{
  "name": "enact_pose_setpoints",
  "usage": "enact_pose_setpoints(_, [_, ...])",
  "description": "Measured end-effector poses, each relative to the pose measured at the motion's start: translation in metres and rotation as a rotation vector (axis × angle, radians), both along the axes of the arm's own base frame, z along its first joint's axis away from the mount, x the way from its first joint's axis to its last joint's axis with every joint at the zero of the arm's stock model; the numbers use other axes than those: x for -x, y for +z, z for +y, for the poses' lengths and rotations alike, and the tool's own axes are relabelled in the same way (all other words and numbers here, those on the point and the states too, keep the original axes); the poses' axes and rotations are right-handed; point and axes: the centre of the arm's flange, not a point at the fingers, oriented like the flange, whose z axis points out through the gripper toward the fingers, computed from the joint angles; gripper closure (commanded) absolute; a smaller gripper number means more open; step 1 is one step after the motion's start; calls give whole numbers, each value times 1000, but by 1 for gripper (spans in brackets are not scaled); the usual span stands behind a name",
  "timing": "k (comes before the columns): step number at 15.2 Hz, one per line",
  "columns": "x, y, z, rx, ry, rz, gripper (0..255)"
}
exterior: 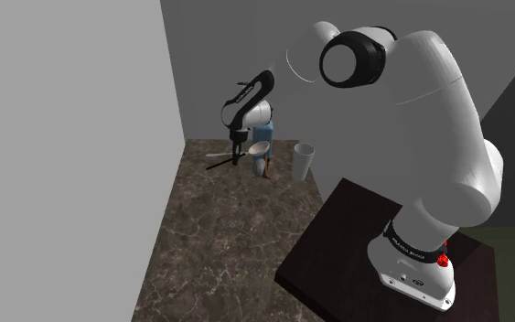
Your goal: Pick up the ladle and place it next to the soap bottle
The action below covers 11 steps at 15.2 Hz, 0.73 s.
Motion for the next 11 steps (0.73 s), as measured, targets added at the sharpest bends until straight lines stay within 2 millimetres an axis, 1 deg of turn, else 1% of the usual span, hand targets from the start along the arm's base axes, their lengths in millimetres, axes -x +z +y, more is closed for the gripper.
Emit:
enact_pose_setpoints(2, [0, -6, 1, -1, 1, 0, 255])
enact_pose_setpoints(7, [0, -11, 0, -1, 0, 4, 255])
enact_pose_setpoints(8, [0, -12, -1, -1, 0, 4, 0])
enact_pose_setpoints(11, [3, -18, 3, -4, 3, 17, 0])
